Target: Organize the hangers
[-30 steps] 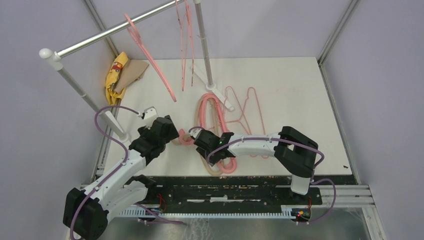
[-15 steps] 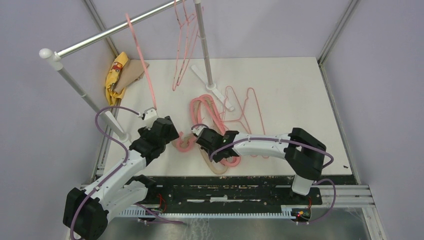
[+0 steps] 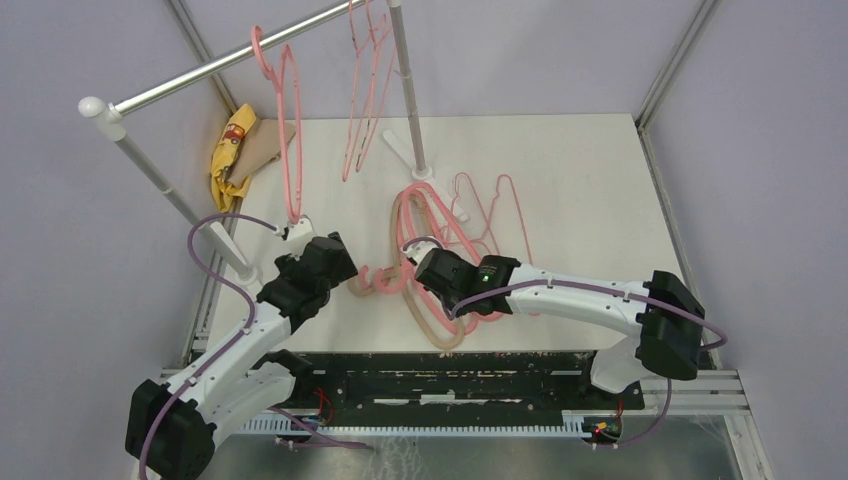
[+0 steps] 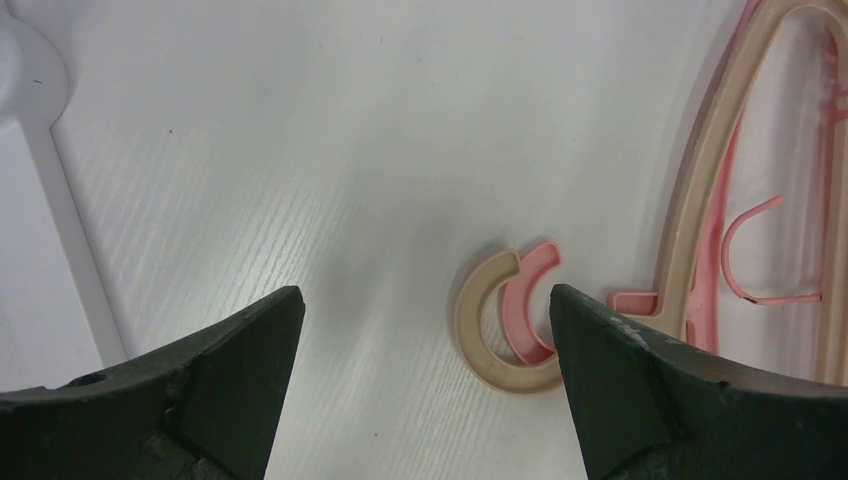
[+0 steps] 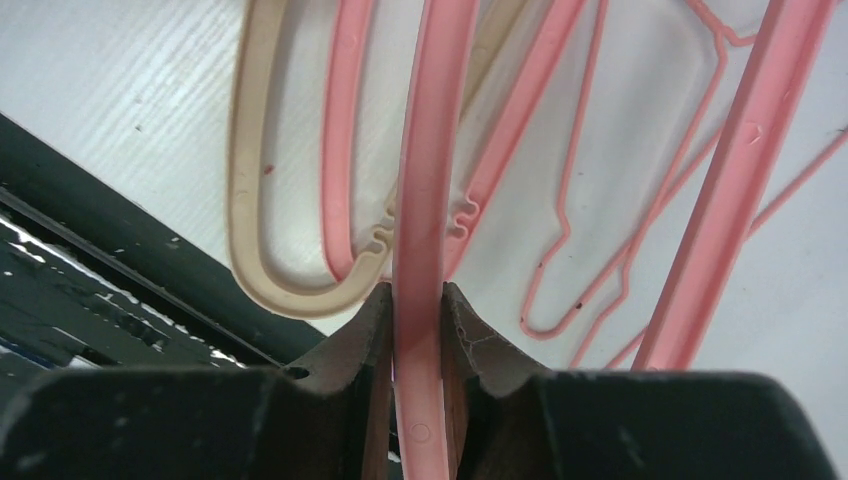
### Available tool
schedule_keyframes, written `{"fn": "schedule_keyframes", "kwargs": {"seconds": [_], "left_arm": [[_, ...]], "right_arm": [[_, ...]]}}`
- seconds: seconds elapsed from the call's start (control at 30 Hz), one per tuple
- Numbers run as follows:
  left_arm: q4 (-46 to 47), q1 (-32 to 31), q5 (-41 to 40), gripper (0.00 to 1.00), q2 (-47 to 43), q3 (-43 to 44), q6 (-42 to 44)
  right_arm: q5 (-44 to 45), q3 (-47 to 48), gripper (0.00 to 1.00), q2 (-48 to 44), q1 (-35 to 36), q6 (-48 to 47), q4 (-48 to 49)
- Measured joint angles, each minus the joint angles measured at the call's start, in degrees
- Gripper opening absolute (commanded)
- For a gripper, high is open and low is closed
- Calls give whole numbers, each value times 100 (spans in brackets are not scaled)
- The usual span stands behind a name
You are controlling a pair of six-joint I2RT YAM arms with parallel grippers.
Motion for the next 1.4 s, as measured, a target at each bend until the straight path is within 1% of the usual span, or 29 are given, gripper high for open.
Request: {"fn": "schedule_keyframes", "kwargs": {"seconds": [0.17,0.33,0.4,0.57,0.7,0.83,1.03,1.07,1.13,1.3,1.4], "left_arm": [[0,0,-7,100,-44,0,0],[2,0,-9,100,-70,-33,0],[4,0,-9,100,-68,-66,0],[61,0,-4,100,76,-85,0],[138,0,-2,100,238,-85,0],[179,0,-4,100,278,-85,0],[273,0,-20,100,267,-229,-4],[280,0,-28,100,251,-291,-4],[275,0,-55,100,214,-433,-7],[271,0,-114,100,205,-612,-9],[295,0,-120,100,240,-614,-7]], "right_arm": [[332,-85,13,-380,-70,-114,-402],[367,-37,12,-1014,-415,-214,-791],[120,87,12,-1185,-608,-216,-925],[-1158,1051,11,-1333,-1084,-101,-1257],[-2100,1810,10,-1283,-1104,-63,-1445],[-2815,1980,9,-1266,-1104,-15,-1593],[-3268,1993,8,-1217,-1331,31,-1945],[-3307,1993,4,-1220,-1394,33,-1985],[-3351,1987,1,-1222,-1491,35,-2024],[-3519,1856,1,-1309,-1687,146,-1950],[-3753,1773,1,-1340,-1731,334,-1687]]}}
